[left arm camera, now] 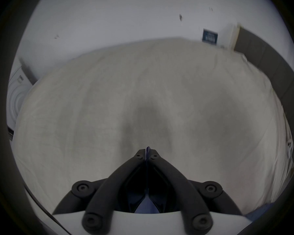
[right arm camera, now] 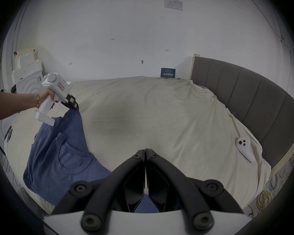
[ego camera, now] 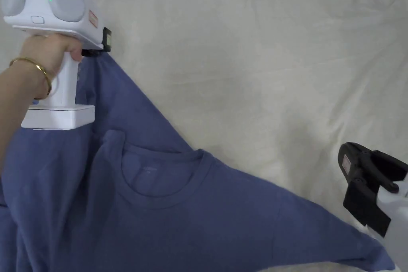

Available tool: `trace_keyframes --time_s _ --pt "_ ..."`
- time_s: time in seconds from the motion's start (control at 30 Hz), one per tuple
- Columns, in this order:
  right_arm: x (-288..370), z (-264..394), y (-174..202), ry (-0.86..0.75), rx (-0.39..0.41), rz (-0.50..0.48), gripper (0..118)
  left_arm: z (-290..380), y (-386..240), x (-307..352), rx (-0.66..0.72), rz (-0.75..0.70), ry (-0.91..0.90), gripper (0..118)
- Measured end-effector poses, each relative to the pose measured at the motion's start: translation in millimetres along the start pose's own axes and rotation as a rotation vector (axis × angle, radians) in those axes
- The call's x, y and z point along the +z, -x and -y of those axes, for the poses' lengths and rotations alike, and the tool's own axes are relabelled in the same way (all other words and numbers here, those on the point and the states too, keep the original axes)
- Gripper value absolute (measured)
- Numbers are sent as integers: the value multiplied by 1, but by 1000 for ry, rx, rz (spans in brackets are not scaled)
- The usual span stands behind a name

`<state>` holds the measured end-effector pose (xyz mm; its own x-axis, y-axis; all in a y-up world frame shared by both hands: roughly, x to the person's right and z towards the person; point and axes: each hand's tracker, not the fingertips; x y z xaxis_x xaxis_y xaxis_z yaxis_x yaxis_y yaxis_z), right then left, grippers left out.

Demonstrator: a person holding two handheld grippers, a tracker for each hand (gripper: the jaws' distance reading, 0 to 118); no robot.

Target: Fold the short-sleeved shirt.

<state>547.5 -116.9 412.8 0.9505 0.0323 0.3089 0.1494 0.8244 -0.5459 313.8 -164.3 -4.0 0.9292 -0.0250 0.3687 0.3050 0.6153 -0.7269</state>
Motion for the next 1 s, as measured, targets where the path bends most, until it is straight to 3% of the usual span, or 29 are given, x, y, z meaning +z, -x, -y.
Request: trace_keyframes --time_s 0.17,0.27,0.3,0.37,0.4,0.57,0.8,0.87,0.93,1.0 --pt "-25 -26 -20 185 13 -123 0 -4 7 43 31 3 -75 0" --pt "-58 -35 -21 383 30 -222 4 0 8 61 36 6 -89 0" --pt "-67 -35 -18 428 28 -229 30 2 8 65 31 1 -89 0" --pt "-84 -29 -11 490 72 -228 96 7 8 73 13 -7 -94 0" --pt "-92 -24 -6 539 108 -209 113 9 8 76 11 -10 -96 0" --pt "-124 -2 8 615 202 -141 108 16 12 86 25 -21 -99 0" --pt "-129 20 16 649 187 -89 52 25 8 90 18 -24 -95 0" --pt "-133 25 17 667 174 -100 49 27 7 89 19 -19 -91 0" --pt "-130 29 17 670 122 -137 34 29 5 87 18 -11 -83 0" --pt "-131 27 18 672 125 -140 20 31 4 86 13 -16 -77 0"
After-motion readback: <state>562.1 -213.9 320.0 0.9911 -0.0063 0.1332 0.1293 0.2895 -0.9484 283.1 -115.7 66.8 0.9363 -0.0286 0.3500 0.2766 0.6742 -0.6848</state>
